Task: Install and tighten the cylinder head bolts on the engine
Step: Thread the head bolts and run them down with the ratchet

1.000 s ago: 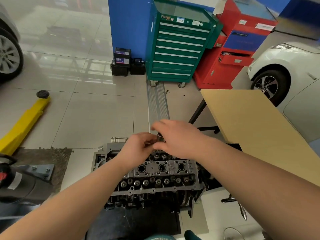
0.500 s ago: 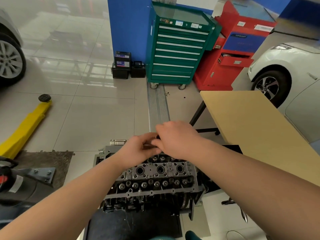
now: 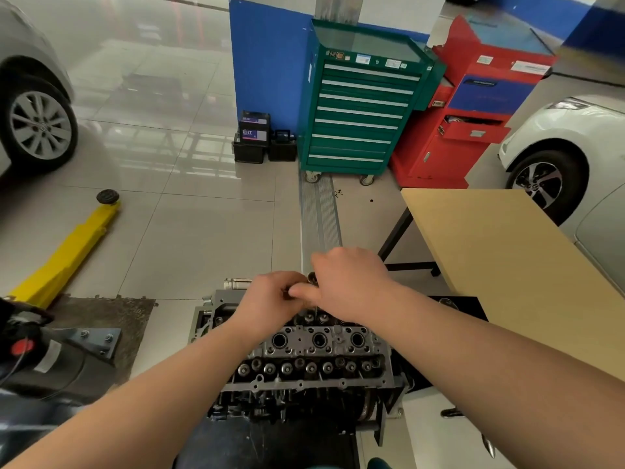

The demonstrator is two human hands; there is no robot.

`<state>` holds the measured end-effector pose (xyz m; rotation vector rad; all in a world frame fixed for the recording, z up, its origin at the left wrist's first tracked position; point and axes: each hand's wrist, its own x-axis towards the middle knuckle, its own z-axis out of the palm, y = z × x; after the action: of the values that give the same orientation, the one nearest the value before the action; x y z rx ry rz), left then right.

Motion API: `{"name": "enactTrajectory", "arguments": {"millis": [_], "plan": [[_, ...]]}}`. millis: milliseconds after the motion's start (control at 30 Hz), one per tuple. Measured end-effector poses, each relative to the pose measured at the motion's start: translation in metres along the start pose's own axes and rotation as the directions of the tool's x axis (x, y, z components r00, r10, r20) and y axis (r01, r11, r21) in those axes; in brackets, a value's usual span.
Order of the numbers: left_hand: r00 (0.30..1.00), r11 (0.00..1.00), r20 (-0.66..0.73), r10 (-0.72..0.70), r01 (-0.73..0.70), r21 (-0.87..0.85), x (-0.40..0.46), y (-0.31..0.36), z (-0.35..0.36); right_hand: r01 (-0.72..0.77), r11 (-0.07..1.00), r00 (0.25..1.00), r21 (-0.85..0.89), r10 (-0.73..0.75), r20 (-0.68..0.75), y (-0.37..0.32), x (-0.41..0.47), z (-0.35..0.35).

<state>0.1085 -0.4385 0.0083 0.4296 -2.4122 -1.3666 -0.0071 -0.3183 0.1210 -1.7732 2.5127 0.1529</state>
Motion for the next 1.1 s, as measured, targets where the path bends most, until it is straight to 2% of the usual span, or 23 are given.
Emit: {"name": "enactTrajectory", "arguments": {"millis": [67,133,233,300,367,433,467,533,633,767,867,933,1000,1100], "plan": [[1.000,0.999,0.016,-0.005,0.005,0.039,0.002,-0.003,0.000,0.093,0.991,0.994,0.091,-0.098,0.050,0.003,-0.002,-0.004],[0.995,0.999,0.095,0.014,-0.017,0.035,0.002,-0.005,-0.003,0.133,0.985,0.986,0.110,-0.143,0.082,0.008,-0.002,-0.005],[0.984,0.999,0.178,0.010,-0.004,-0.034,0.003,-0.001,-0.005,0.010,1.000,0.998,0.008,-0.010,0.063,0.008,0.001,-0.005],[0.994,1.000,0.112,-0.009,0.008,0.012,0.004,0.002,0.000,-0.004,1.000,0.999,0.013,0.003,0.045,0.007,0.003,-0.002],[0.999,0.998,0.047,0.006,-0.009,0.065,0.006,0.001,0.005,0.063,0.987,0.993,0.145,-0.077,0.093,0.009,0.001,-0.004],[0.997,0.997,0.064,-0.032,0.027,0.072,0.008,-0.003,0.006,0.159,0.966,0.967,0.205,-0.194,0.163,0.012,0.000,-0.008],[0.994,0.998,0.099,-0.046,0.041,0.051,0.008,-0.005,0.006,0.169,0.969,0.964,0.183,-0.201,0.173,0.014,-0.001,-0.008],[0.992,0.999,0.123,-0.026,0.029,-0.028,0.005,-0.004,0.006,0.118,0.988,0.985,0.100,-0.129,0.113,0.013,-0.001,-0.006],[1.000,1.000,0.028,0.005,-0.005,-0.009,0.002,0.002,0.008,0.020,1.000,0.998,0.009,-0.021,0.058,0.005,0.004,-0.003],[0.999,0.999,-0.030,0.013,-0.012,0.042,0.002,0.002,0.008,0.075,0.992,0.994,0.104,-0.083,0.073,0.007,0.006,-0.004],[0.998,0.997,0.068,0.016,-0.021,0.079,0.001,-0.005,0.001,0.163,0.983,0.976,0.088,-0.174,0.133,0.015,0.003,-0.007],[0.992,0.999,0.124,0.020,-0.025,0.042,0.000,-0.006,-0.001,0.090,0.996,0.990,0.009,-0.090,0.107,0.012,0.003,-0.006],[0.997,1.000,0.081,0.013,-0.013,0.000,-0.001,-0.002,0.001,0.007,0.997,0.996,-0.075,0.000,0.085,0.005,0.005,-0.005],[1.000,1.000,-0.021,-0.008,0.008,0.008,0.001,-0.002,0.008,0.039,0.998,0.999,-0.043,-0.038,0.029,0.004,0.004,-0.003]]}}
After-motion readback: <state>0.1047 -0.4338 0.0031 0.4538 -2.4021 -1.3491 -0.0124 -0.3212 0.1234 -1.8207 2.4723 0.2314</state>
